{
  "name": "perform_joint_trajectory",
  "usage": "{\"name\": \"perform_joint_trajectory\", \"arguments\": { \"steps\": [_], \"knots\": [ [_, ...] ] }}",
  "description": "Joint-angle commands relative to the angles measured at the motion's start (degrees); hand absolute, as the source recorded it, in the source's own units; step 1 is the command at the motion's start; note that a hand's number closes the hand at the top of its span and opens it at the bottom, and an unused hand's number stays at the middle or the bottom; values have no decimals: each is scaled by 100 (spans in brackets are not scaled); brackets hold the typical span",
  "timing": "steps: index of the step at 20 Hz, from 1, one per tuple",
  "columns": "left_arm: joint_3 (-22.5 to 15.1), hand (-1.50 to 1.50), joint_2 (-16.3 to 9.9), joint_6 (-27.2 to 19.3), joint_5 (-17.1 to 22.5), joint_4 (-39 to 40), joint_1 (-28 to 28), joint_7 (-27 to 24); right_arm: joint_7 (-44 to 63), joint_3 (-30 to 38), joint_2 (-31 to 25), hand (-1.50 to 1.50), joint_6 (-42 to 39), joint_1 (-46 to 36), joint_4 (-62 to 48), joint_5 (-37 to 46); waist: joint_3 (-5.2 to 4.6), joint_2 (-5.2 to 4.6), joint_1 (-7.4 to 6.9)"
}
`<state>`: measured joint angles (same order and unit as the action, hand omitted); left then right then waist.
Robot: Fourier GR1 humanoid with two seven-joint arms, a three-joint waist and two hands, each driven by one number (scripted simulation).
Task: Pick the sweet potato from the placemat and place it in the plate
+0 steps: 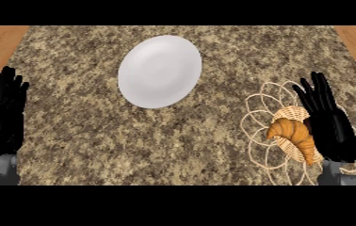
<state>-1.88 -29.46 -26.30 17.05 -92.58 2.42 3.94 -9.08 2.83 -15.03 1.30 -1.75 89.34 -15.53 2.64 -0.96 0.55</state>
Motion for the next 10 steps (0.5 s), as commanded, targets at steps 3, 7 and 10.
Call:
{"name": "perform_joint_trajectory", "arguments": {
  "steps": [3, 7, 10],
  "knots": [
    [-474, 0, -269, 260, -681, 82, -209, -287, 741, 477, -243, -150, -1035, -439, 102, -1533, -258, 92, -23],
    [-766, 0, -592, 751, -856, 277, -643, -474, 570, 767, -1710, -150, -849, -272, 300, -14, -322, 74, 132],
    [-905, 0, -344, 824, -1061, 651, -709, -1047, -350, 1499, -787, -150, -543, 2, 285, -841, -265, 93, 70]
  ]
}}
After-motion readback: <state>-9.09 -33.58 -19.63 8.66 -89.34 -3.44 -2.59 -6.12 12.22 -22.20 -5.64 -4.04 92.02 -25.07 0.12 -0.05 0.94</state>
